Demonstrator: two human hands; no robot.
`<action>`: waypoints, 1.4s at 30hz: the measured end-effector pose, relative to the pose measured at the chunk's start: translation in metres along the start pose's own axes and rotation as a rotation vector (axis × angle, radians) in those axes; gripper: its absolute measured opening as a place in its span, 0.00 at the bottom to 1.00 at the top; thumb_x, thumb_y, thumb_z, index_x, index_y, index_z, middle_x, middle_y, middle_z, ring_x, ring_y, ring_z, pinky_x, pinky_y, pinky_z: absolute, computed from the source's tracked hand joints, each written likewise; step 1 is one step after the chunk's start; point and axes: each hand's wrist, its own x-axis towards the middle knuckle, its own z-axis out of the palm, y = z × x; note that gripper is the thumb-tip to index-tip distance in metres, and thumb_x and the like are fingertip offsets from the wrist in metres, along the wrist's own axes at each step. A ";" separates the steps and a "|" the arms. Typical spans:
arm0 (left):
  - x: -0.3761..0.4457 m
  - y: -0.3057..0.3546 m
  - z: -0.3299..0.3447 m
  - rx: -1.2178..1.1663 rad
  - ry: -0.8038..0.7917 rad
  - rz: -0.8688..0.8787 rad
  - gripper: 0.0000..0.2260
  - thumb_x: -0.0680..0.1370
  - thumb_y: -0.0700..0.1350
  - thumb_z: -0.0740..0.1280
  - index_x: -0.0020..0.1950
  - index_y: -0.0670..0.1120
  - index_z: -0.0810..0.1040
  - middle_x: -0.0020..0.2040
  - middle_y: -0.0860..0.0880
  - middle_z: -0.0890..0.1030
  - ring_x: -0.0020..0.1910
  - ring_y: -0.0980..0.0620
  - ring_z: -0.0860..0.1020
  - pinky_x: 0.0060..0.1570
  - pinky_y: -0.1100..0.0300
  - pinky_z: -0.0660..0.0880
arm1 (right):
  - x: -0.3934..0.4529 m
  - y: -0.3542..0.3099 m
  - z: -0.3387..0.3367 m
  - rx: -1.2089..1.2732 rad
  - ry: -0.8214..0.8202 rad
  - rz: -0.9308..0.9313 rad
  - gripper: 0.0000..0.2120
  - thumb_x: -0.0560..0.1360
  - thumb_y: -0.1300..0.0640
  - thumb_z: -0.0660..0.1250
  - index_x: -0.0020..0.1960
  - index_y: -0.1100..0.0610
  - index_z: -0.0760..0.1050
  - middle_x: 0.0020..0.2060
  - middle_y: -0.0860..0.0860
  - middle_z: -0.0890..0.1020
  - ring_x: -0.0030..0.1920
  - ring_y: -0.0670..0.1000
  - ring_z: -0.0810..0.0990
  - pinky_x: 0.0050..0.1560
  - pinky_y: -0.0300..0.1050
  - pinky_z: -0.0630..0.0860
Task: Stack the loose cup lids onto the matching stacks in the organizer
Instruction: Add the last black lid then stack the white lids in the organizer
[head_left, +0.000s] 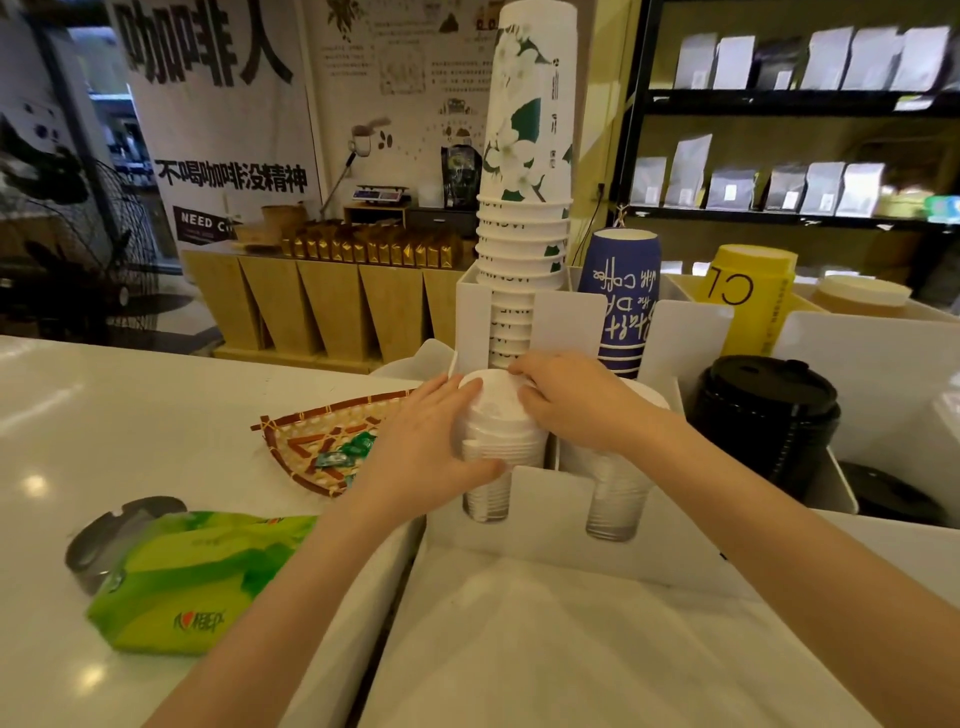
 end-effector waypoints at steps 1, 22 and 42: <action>0.000 -0.001 -0.003 0.005 -0.044 -0.002 0.38 0.68 0.56 0.69 0.72 0.53 0.54 0.75 0.52 0.56 0.74 0.53 0.51 0.72 0.51 0.50 | 0.001 -0.001 0.001 -0.026 0.012 -0.009 0.16 0.76 0.55 0.53 0.60 0.58 0.70 0.57 0.58 0.78 0.56 0.59 0.74 0.58 0.58 0.71; -0.006 0.006 -0.009 0.086 0.037 0.012 0.34 0.68 0.58 0.69 0.70 0.53 0.60 0.74 0.52 0.60 0.73 0.53 0.56 0.71 0.51 0.54 | 0.015 -0.005 0.005 -0.085 0.047 -0.031 0.16 0.75 0.63 0.57 0.60 0.55 0.73 0.56 0.56 0.79 0.56 0.58 0.75 0.58 0.58 0.71; -0.008 0.000 -0.004 0.209 -0.038 0.063 0.40 0.68 0.57 0.69 0.73 0.52 0.50 0.77 0.52 0.47 0.75 0.54 0.43 0.72 0.53 0.44 | 0.002 -0.017 0.010 -0.256 0.077 -0.025 0.14 0.77 0.57 0.52 0.59 0.56 0.71 0.56 0.55 0.77 0.56 0.57 0.74 0.57 0.52 0.66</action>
